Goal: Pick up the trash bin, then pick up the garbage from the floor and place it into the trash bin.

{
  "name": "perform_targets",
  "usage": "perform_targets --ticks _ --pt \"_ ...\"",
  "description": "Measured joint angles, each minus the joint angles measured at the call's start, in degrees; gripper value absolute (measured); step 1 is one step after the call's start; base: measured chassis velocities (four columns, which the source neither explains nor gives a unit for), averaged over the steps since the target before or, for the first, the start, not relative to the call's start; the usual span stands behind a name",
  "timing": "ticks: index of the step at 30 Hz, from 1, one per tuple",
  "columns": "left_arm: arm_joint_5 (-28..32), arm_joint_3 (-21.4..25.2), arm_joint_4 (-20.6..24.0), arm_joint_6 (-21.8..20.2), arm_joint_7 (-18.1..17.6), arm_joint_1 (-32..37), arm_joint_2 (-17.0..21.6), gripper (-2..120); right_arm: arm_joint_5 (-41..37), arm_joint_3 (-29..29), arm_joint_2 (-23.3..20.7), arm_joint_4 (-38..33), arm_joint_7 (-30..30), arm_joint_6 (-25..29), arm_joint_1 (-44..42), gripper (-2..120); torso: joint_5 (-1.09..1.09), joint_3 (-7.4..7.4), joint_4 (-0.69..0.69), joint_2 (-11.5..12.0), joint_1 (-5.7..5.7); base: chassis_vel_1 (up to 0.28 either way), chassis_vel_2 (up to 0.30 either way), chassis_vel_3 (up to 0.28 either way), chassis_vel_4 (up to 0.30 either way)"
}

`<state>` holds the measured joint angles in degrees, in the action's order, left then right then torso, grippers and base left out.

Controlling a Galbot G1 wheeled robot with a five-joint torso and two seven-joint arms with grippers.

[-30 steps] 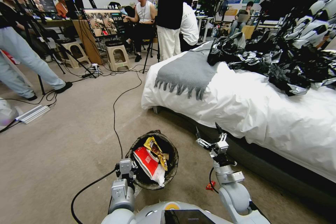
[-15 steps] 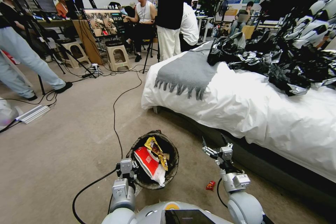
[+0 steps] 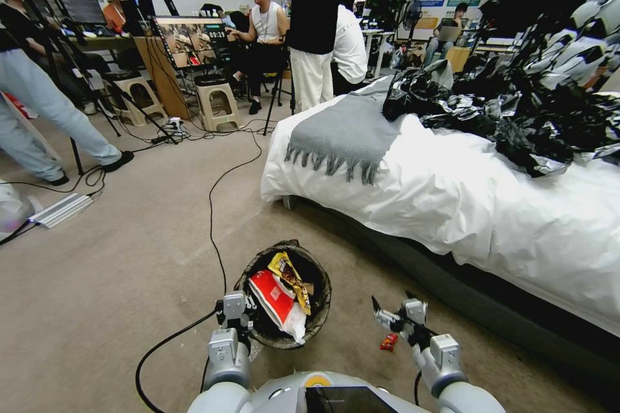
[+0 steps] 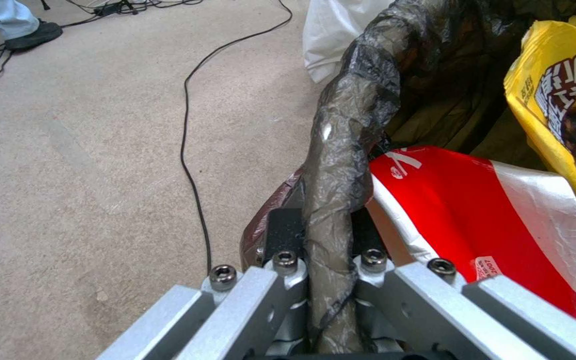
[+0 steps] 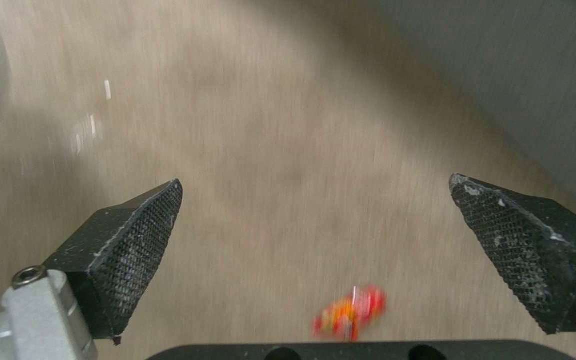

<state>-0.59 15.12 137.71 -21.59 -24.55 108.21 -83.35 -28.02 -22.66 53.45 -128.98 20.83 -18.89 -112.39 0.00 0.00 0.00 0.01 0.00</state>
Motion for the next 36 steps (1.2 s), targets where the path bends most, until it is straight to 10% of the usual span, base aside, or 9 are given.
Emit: perform_targets --ticks 36 --pt "-0.77 0.31 -0.12 -0.03 -0.16 0.75 -0.79 0 -4.27 3.29 -0.61 21.38 -7.02 -2.23 9.74 100 0.0 0.0 0.0 0.0 0.0 0.0 0.0 0.0 0.0"
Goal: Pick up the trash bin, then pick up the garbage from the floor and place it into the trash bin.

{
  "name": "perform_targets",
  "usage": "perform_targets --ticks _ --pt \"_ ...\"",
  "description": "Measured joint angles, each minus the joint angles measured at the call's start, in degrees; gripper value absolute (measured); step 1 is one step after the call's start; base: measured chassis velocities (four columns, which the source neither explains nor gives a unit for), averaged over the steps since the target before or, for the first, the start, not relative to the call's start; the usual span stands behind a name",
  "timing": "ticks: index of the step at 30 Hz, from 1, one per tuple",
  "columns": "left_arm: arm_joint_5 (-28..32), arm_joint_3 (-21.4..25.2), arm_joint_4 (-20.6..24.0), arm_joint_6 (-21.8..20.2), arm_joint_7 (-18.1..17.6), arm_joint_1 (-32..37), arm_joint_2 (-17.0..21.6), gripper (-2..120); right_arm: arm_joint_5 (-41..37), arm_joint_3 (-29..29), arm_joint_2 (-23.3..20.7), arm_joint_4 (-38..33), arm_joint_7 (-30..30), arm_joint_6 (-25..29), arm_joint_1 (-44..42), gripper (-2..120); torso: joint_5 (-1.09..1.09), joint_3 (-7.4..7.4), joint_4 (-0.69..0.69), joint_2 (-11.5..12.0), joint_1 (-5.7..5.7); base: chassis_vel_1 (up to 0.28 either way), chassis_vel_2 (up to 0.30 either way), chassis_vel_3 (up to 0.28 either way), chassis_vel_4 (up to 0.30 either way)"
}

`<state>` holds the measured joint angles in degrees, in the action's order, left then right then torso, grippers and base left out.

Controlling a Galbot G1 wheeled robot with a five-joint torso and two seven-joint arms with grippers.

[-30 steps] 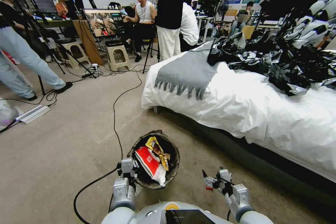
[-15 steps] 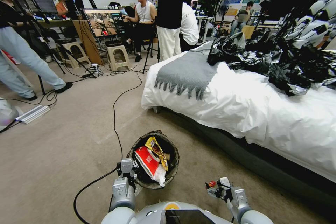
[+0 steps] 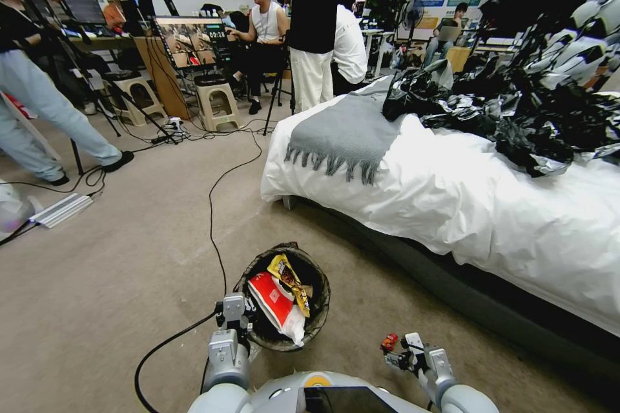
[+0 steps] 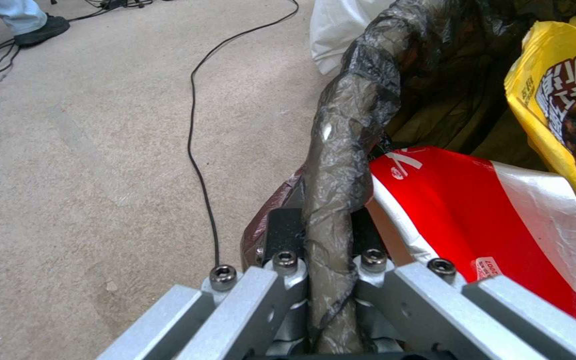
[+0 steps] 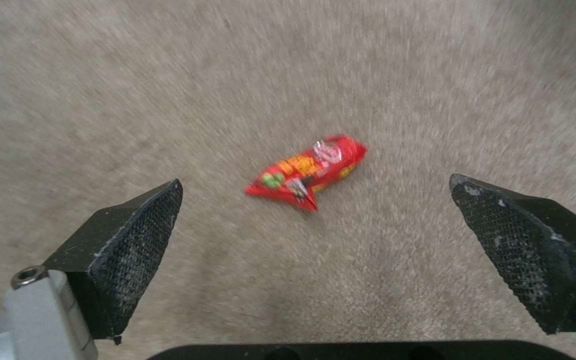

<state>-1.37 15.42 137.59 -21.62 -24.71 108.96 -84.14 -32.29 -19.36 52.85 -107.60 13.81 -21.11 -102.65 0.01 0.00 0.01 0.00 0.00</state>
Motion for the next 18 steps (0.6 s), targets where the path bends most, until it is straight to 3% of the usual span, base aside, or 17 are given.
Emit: perform_targets --ticks 18 --pt "-1.15 -0.41 -0.19 0.12 0.0 0.72 -0.39 0 0.52 0.58 1.14 4.86 -2.62 2.72 4.59 100 0.0 0.0 -0.01 0.0 0.0 0.0 0.0 0.0 0.0"
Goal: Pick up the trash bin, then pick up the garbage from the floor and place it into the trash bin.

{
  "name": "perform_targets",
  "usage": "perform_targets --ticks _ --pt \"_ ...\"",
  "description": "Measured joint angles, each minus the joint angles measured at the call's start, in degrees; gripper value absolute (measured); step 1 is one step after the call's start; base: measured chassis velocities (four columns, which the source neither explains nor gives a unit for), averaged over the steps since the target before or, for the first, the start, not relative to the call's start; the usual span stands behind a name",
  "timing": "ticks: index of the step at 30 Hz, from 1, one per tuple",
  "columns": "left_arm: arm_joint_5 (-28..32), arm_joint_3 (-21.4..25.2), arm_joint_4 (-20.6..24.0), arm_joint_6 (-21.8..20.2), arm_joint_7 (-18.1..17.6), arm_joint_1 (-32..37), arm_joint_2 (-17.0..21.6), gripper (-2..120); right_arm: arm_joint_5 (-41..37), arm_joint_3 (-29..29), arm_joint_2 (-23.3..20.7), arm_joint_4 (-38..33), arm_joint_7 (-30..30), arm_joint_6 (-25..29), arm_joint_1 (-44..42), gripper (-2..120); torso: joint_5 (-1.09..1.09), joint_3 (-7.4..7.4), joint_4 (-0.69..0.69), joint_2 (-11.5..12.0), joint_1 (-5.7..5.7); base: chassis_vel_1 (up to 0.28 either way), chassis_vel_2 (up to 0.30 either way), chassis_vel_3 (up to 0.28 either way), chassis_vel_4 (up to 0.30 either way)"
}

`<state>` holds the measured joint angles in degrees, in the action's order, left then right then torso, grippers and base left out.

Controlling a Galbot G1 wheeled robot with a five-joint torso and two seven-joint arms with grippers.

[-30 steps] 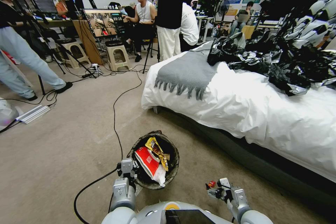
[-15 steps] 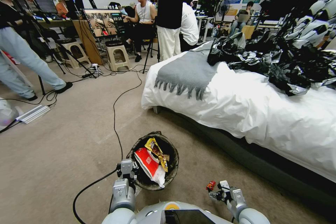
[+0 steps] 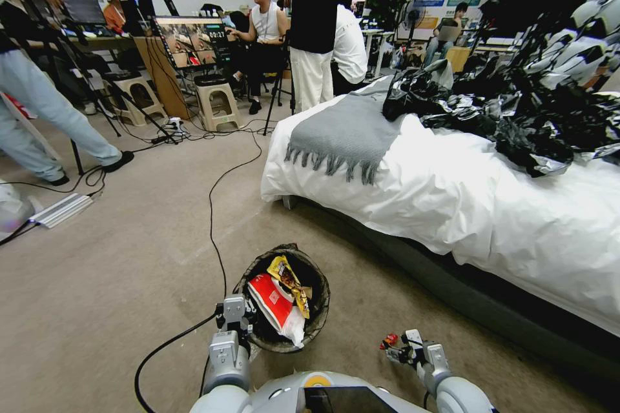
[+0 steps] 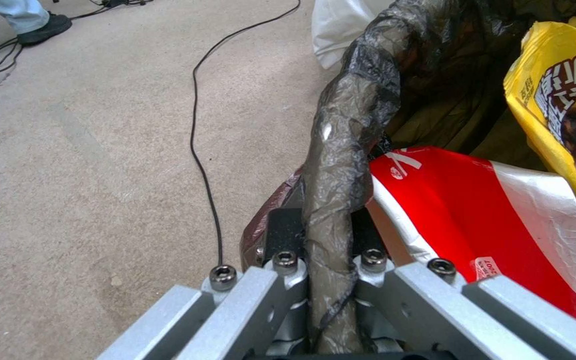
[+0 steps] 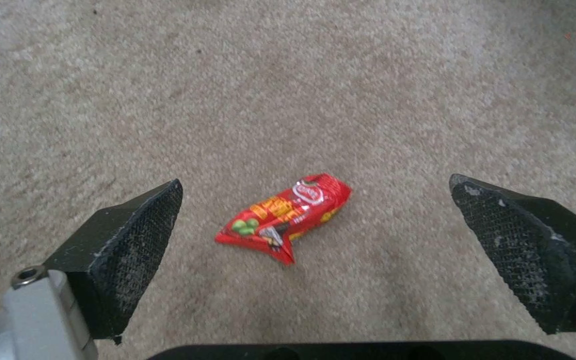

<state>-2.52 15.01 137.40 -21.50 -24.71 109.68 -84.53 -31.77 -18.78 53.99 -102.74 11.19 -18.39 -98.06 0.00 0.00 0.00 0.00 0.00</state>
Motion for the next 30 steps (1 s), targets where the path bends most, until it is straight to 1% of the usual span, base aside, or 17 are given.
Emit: perform_targets --ticks 13,30 --pt "-0.3 -0.1 -0.1 0.19 0.01 -0.01 0.03 0 0.99 0.16 0.89 1.81 -1.62 0.51 0.64 100 0.0 0.0 0.0 0.0 0.0 0.0 0.0 0.0 0.0" --pt "-0.41 -0.19 -0.26 0.33 -0.02 0.04 -0.13 0 2.78 0.73 2.15 6.54 -3.79 2.42 1.93 100 0.0 0.0 0.0 0.0 0.0 0.0 0.0 0.0 0.0"
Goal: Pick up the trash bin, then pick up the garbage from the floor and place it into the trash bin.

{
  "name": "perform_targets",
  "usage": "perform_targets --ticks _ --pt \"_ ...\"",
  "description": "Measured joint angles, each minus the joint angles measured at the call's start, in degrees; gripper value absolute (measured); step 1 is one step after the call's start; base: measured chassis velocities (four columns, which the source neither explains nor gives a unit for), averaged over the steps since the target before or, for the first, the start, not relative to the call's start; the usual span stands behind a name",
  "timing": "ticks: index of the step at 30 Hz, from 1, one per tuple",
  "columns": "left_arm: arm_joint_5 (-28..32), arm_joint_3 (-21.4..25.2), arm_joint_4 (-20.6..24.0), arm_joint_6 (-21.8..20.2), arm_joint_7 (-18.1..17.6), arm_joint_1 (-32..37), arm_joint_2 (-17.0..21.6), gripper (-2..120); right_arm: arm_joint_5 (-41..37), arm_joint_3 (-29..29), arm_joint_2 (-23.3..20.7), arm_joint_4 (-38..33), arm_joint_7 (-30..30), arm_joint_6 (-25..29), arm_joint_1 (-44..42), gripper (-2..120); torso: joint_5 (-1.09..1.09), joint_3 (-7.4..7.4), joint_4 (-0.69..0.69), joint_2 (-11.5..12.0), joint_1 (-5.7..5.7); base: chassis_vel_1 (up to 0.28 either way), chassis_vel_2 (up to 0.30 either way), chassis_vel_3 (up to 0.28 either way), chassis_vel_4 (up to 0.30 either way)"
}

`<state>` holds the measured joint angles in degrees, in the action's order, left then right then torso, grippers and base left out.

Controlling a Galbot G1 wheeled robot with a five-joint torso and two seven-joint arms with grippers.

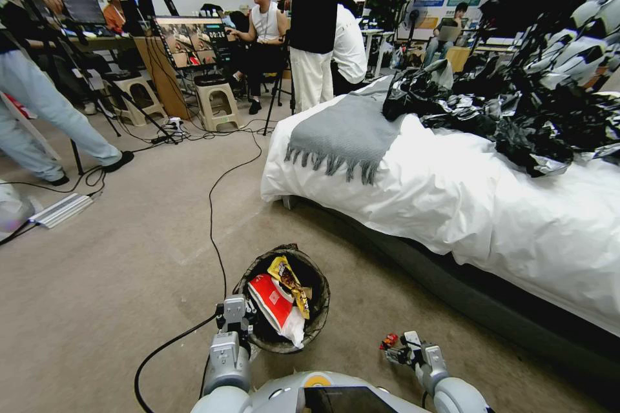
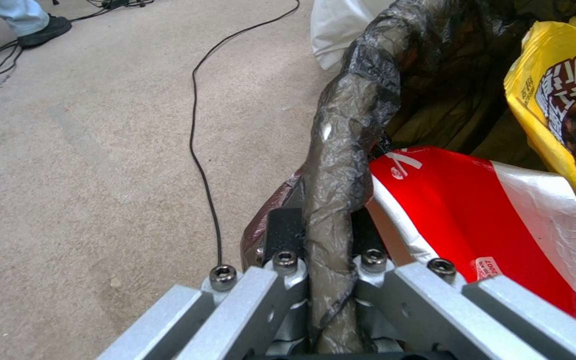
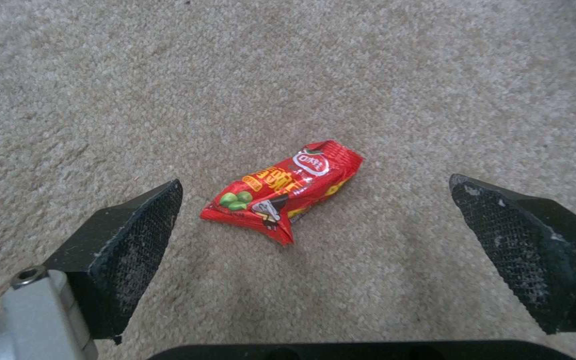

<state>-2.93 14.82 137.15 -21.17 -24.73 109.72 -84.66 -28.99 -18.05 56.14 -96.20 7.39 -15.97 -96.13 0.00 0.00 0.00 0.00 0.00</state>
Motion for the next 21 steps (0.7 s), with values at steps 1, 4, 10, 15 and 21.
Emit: perform_targets --ticks 1,4,10,15,21 --pt "-0.02 0.0 0.0 0.01 0.0 0.02 -0.02 0 0.21 0.09 0.11 0.5 -0.16 0.3 0.21 100 0.0 0.0 0.0 0.0 0.0 0.0 0.0 0.0 0.0" --pt "-0.06 0.05 0.0 0.02 -0.01 0.13 -0.02 0 0.41 0.21 0.24 1.33 -0.48 0.73 0.58 97 0.0 0.0 0.0 0.0 0.0 0.0 0.0 0.0 0.0" --pt "-0.16 0.08 0.0 0.08 -0.03 0.18 -0.03 0 0.77 0.29 0.4 2.22 -1.1 1.56 1.05 91 0.0 0.0 0.0 0.0 0.0 0.0 0.0 0.0 0.0" --pt "-0.32 -0.08 -0.06 0.17 -0.05 0.2 -0.09 0 1.05 0.3 0.42 2.67 -2.05 1.78 1.26 87 0.0 0.0 0.0 0.0 0.0 0.0 0.0 0.0 0.0" --pt "-0.34 -0.08 -0.07 0.2 -0.07 0.22 -0.04 0 1.39 0.45 0.79 3.63 -2.43 2.36 1.72 86 0.0 0.0 0.0 0.0 0.0 0.0 0.0 0.0 0.0"
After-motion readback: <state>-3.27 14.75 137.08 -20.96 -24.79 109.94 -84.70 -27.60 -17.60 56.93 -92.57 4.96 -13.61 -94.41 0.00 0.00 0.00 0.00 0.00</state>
